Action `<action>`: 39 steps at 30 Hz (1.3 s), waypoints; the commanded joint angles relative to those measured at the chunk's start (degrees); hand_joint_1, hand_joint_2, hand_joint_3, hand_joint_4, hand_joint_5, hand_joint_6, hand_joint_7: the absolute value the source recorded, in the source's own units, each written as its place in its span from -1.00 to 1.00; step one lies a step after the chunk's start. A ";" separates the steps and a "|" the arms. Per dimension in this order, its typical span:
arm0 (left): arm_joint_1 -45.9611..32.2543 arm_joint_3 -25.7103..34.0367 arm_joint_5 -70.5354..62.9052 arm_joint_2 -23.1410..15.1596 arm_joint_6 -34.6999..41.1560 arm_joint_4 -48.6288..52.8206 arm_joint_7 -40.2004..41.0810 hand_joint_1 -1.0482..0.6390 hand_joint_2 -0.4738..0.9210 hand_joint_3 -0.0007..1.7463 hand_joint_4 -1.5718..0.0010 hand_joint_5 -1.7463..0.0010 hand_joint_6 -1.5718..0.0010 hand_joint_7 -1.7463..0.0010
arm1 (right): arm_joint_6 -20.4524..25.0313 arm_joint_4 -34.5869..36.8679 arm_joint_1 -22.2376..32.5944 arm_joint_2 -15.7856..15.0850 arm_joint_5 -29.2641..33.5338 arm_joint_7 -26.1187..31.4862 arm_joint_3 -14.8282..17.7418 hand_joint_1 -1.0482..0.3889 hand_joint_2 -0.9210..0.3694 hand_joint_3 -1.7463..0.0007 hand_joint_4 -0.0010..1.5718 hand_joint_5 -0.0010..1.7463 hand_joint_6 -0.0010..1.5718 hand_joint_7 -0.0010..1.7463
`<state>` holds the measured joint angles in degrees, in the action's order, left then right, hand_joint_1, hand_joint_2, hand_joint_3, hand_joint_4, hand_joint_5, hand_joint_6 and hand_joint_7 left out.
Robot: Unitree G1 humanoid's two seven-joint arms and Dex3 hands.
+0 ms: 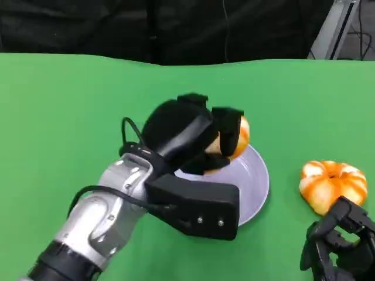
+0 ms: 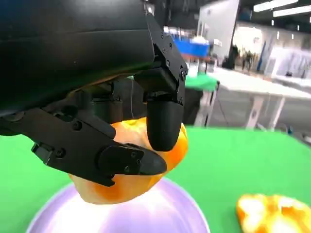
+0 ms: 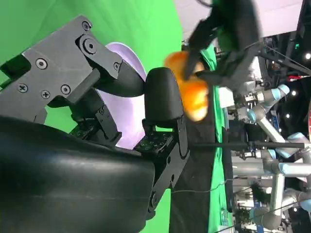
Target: Grasp the bread from the table and place it into the plate.
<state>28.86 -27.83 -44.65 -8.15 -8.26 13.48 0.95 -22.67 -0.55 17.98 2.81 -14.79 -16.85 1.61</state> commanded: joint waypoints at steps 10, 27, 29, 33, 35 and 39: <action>4.16 -1.58 1.40 -0.59 -9.40 19.83 7.69 0.17 1.00 -0.85 0.26 -0.94 0.13 -0.62 | 0.37 -1.47 1.01 -0.10 -0.18 0.75 0.33 0.24 -0.34 -0.44 0.15 1.00 0.00 0.89; 1.39 -2.46 2.97 -6.94 -0.18 8.97 -15.67 -1.00 1.00 -0.13 1.00 1.00 0.99 1.00 | 0.69 -1.61 0.90 -0.08 -0.84 0.17 0.19 0.28 -0.33 -0.48 0.17 1.00 0.01 0.88; 0.01 -0.88 5.49 -6.91 -1.36 8.23 -14.93 -1.00 1.00 -0.12 1.00 1.00 1.00 1.00 | 0.51 -1.52 0.94 0.02 -0.82 0.12 0.16 0.28 -0.33 -0.48 0.17 1.00 0.01 0.88; -3.26 2.59 10.67 -7.24 -1.22 3.83 -16.21 -1.00 1.00 -0.10 1.00 1.00 1.00 1.00 | 0.54 -1.62 1.15 0.22 -0.84 0.17 0.07 0.28 -0.33 -0.48 0.16 1.00 0.00 0.87; -5.87 5.69 15.60 -6.74 -0.98 0.78 -16.62 -0.96 1.00 -0.19 1.00 1.00 0.93 0.98 | 0.63 -1.51 1.08 0.33 -1.08 0.22 0.18 0.28 -0.33 -0.47 0.16 1.00 0.00 0.87; -11.24 12.41 27.29 -3.26 2.32 -5.28 -17.03 -0.44 1.00 -0.63 0.60 0.88 0.51 0.93 | 0.96 -1.75 1.20 0.21 -0.72 0.49 0.29 0.27 -0.32 -0.47 0.16 1.00 0.00 0.87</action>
<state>20.51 -19.07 -23.49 -12.73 -8.48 11.43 -15.11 -21.86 -1.54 18.82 3.41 -15.01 -16.70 1.52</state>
